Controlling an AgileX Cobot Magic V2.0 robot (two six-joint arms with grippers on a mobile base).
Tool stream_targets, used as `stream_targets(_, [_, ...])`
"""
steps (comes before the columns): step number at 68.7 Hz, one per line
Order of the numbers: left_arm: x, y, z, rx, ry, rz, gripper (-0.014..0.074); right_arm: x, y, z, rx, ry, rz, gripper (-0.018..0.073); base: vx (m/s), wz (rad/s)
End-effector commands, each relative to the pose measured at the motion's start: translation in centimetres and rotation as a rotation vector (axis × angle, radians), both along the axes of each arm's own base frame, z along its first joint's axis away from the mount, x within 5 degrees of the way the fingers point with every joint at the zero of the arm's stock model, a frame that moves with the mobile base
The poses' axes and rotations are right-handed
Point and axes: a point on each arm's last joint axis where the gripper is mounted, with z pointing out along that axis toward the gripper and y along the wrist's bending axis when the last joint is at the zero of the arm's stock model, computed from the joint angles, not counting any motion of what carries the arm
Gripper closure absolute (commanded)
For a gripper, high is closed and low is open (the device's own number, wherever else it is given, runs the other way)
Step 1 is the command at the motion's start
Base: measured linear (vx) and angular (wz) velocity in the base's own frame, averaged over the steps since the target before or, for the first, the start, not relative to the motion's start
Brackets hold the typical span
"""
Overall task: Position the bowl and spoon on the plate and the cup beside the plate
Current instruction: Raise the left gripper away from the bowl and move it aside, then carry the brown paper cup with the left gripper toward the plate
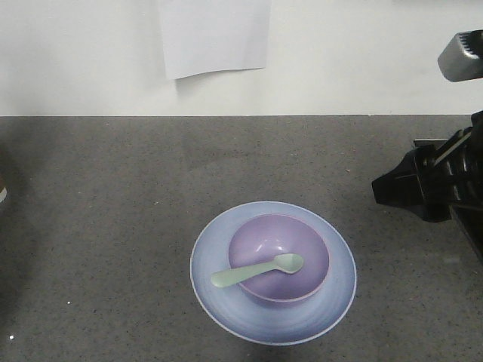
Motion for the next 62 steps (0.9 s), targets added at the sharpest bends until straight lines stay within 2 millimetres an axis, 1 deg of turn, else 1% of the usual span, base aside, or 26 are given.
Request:
stream_targets(1, [0.0, 0.2, 2.2, 0.032, -0.102, 0.002, 0.0260, 0.0, -0.1, 1.5, 0.030, -0.097, -0.004, 0.0042, 0.00, 0.00])
stream_targets(11, [0.4, 0.3, 1.4, 0.026, -0.085, 0.003, 0.0260, 0.0, -0.1, 1.5, 0.031, -0.098, -0.004, 0.0042, 0.00, 0.00])
stream_targets(21, [0.6, 0.3, 1.2, 0.028, -0.084, 0.002, 0.0264, 0.0, -0.1, 1.6, 0.031, -0.099, -0.004, 0.0042, 0.00, 0.00])
stream_targets(28, [0.6, 0.4, 1.1, 0.019, -0.086, 0.012, 0.0293, 0.0, -0.1, 1.6, 0.031, -0.100, -0.004, 0.0042, 0.00, 0.00])
stream_targets(34, [0.7, 0.4, 1.1, 0.014, -0.088, 0.019, 0.0345, 0.0, -0.1, 1.6, 0.032, -0.102, -0.004, 0.0042, 0.00, 0.00])
stream_targets(45, [0.6, 0.4, 1.1, 0.015, -0.087, 0.019, 0.0503, 0.0, -0.1, 1.6, 0.033, -0.103, -0.004, 0.0042, 0.00, 0.00])
stream_targets(51, [0.7, 0.4, 1.1, 0.016, -0.088, 0.019, 0.0604, 0.0, -0.1, 1.6, 0.033, -0.103, -0.004, 0.0042, 0.00, 0.00])
stream_targets(62, [0.7, 0.4, 1.1, 0.012, -0.088, 0.020, 0.0604, 0.0, -0.1, 1.6, 0.033, -0.103, -0.004, 0.0042, 0.00, 0.00])
